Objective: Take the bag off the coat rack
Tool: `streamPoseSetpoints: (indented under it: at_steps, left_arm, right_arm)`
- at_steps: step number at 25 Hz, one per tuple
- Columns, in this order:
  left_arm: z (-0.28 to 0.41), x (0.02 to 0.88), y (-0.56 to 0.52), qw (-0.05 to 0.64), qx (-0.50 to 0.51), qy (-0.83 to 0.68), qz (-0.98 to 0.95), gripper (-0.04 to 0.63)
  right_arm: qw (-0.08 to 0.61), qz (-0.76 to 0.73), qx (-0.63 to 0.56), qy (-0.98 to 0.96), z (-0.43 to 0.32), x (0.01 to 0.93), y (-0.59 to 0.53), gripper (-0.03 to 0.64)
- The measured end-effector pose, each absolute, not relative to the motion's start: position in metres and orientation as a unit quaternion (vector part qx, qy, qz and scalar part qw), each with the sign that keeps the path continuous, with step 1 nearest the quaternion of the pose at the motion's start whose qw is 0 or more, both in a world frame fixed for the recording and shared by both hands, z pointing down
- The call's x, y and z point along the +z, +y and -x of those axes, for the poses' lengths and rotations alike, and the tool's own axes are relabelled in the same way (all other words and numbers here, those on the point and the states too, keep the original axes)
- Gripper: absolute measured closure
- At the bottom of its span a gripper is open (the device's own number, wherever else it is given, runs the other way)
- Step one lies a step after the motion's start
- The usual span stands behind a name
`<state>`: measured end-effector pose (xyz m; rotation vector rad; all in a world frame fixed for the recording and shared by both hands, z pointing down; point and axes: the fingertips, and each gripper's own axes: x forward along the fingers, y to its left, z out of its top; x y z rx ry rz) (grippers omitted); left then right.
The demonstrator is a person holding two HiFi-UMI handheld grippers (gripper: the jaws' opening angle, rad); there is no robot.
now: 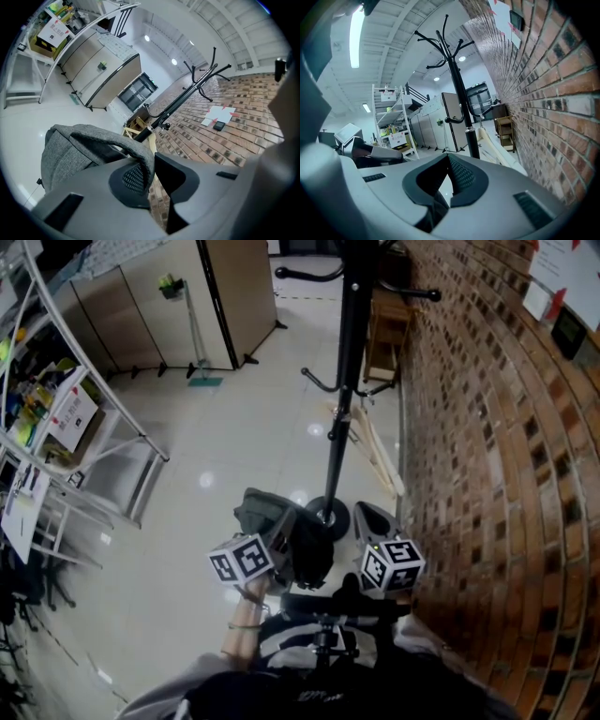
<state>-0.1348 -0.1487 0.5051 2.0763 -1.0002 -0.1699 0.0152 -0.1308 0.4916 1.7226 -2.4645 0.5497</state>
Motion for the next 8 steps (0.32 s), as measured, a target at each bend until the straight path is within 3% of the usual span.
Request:
streamPoseSetpoints:
  at_steps: [8]
  left_arm:
    - [0.1289,0.508,-0.1498,0.405,-0.056,-0.396,-0.822,0.551]
  right_arm:
    - [0.033,-0.568,0.189,-0.8,-0.0157,0.4888,-0.1308,0.623]
